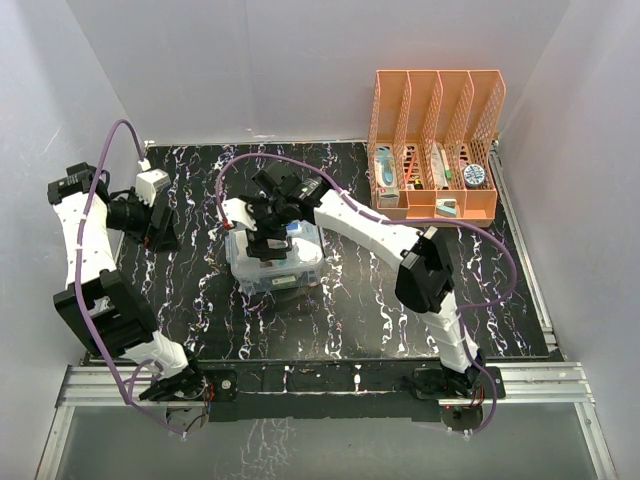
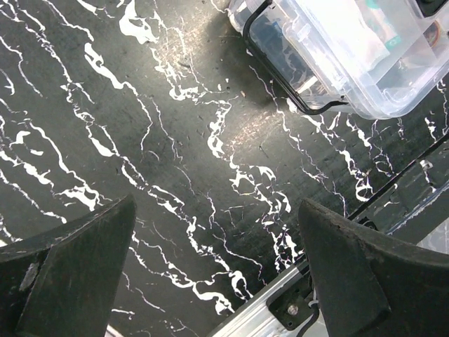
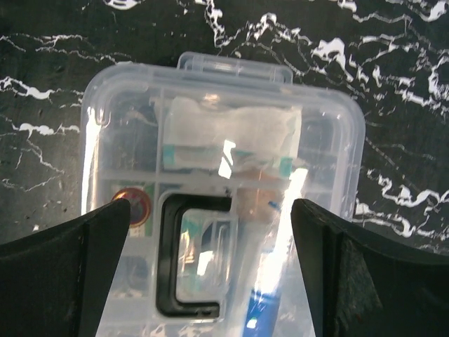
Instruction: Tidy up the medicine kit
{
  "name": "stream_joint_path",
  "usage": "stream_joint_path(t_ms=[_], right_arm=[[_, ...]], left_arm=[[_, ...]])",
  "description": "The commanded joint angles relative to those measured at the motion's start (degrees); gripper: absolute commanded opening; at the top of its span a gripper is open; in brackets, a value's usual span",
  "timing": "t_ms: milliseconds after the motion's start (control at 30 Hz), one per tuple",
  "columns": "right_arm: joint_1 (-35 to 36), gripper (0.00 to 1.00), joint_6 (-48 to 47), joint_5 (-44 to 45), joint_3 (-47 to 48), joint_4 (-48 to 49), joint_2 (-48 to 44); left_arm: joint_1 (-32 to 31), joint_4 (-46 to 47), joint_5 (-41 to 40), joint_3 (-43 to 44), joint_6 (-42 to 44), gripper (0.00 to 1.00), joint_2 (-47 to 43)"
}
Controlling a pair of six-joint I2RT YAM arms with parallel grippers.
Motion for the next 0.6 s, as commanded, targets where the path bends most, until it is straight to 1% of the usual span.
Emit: stream_joint_path(t_ms=[0, 100, 233, 433, 567], right_arm=[[-0.4, 0.98, -3.2, -3.9, 4.1, 0.2, 4.4], [-1.7, 0.98, -3.3, -7.3, 4.5, 0.1, 6.0], [-2.3, 0.98, -3.7, -9.5, 3.2, -0.5, 8.1], [-3.0, 0.98, -3.8, -11.9, -0.3, -0.2, 11.9], [-3.0, 0.98, -2.9, -12.1, 0.4, 0.0, 16.2]], left_arm=[[0.4, -2.1, 5.1, -0.7, 2.0, 0.98, 1.7], [0.4, -1.8, 5.3, -1.4, 2.3, 0.98, 2.1], [0.4, -3.0, 5.6, -1.8, 3.6, 0.98, 3.1], [0.4, -4.8, 5.7, -1.5, 4.8, 0.98, 3.8], [0.4, -5.8, 5.4, -1.9, 5.7, 0.98, 3.8]])
